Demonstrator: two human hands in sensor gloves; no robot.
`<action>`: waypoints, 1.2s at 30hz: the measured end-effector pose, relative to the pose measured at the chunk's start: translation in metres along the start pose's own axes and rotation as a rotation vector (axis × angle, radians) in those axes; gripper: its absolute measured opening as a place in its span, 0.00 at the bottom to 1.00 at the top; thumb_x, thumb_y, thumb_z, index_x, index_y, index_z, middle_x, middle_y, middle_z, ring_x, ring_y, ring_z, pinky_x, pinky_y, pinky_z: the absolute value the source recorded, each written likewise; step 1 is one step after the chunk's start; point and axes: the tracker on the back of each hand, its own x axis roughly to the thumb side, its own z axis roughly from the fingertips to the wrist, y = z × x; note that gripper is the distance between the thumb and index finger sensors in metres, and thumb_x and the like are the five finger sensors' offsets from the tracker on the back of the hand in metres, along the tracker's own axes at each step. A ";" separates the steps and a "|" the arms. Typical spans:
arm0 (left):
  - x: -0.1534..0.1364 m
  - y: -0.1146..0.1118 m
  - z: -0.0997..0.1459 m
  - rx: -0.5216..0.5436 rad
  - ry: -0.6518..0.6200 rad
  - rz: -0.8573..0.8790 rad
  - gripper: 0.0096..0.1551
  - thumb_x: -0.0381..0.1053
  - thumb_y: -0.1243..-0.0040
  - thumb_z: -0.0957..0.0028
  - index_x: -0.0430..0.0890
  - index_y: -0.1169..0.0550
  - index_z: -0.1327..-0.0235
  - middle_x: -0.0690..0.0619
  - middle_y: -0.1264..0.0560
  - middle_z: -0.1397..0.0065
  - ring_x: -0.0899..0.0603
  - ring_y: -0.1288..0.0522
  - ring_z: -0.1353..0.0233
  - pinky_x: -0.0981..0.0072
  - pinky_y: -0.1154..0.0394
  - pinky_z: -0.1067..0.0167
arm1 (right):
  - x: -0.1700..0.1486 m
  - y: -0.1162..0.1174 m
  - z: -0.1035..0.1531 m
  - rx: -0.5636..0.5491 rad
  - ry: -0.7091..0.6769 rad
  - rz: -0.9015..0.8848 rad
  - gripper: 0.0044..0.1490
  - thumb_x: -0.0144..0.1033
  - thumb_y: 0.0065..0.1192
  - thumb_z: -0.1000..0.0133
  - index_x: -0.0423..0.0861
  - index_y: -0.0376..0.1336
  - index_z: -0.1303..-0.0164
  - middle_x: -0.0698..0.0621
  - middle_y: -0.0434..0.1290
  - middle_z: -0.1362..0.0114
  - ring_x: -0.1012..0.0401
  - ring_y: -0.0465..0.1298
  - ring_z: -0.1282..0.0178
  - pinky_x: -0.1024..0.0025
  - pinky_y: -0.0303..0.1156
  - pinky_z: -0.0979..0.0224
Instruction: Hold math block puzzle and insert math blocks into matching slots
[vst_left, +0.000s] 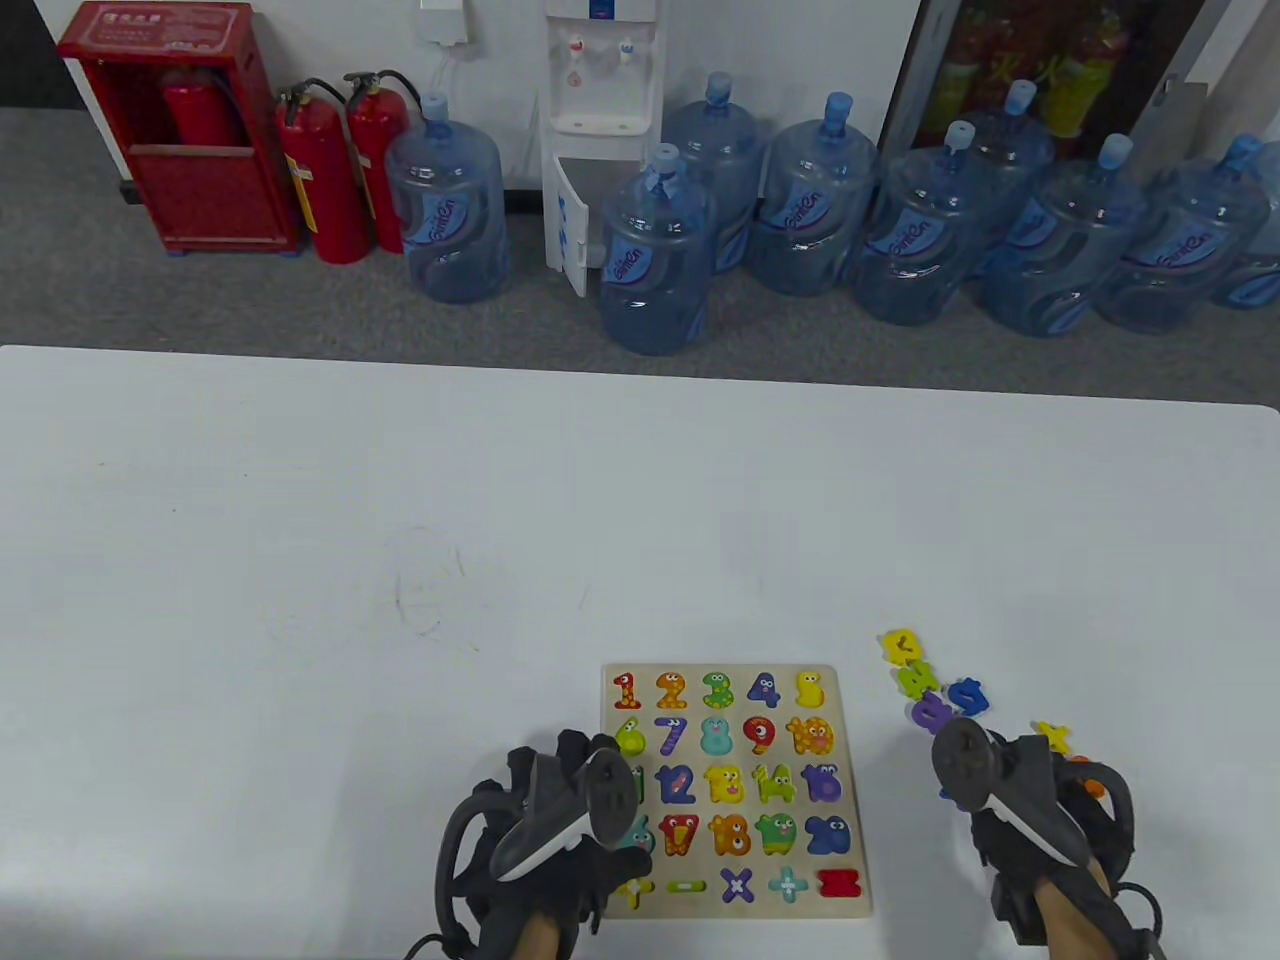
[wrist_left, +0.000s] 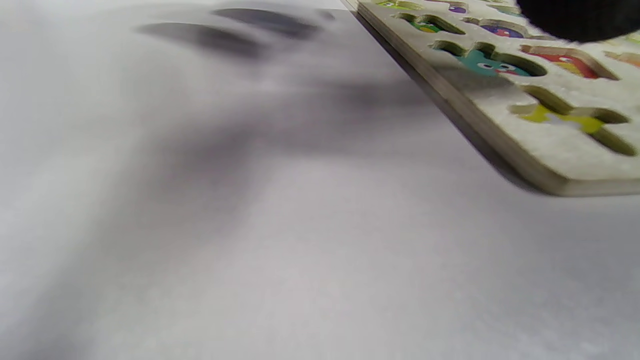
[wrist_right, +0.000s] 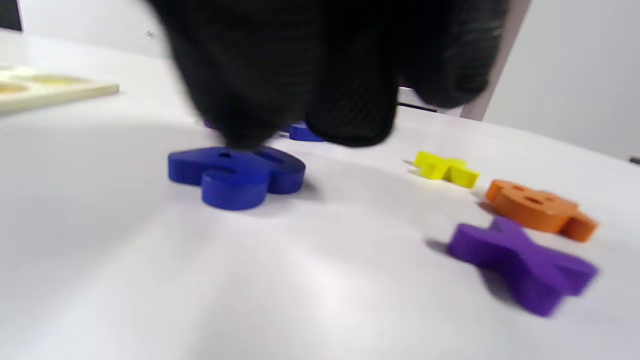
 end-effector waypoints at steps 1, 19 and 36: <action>0.000 0.000 0.000 -0.002 -0.001 0.003 0.59 0.75 0.46 0.64 0.59 0.58 0.24 0.57 0.60 0.17 0.28 0.55 0.16 0.23 0.47 0.28 | 0.002 0.002 0.000 -0.014 -0.003 0.039 0.43 0.24 0.75 0.65 0.63 0.64 0.40 0.60 0.67 0.28 0.59 0.76 0.36 0.60 0.72 0.34; -0.001 -0.001 -0.001 -0.013 -0.009 0.021 0.59 0.74 0.47 0.63 0.59 0.58 0.24 0.57 0.60 0.17 0.28 0.54 0.16 0.24 0.46 0.27 | 0.031 0.011 0.000 0.009 -0.134 0.043 0.39 0.32 0.68 0.65 0.56 0.64 0.38 0.52 0.69 0.31 0.60 0.78 0.42 0.61 0.73 0.35; -0.001 -0.001 -0.001 -0.024 -0.011 0.037 0.58 0.75 0.48 0.63 0.59 0.58 0.24 0.57 0.60 0.17 0.28 0.54 0.16 0.25 0.46 0.27 | 0.052 -0.015 0.020 -0.090 -0.308 -0.145 0.33 0.32 0.57 0.62 0.51 0.68 0.43 0.50 0.78 0.43 0.60 0.82 0.55 0.62 0.77 0.45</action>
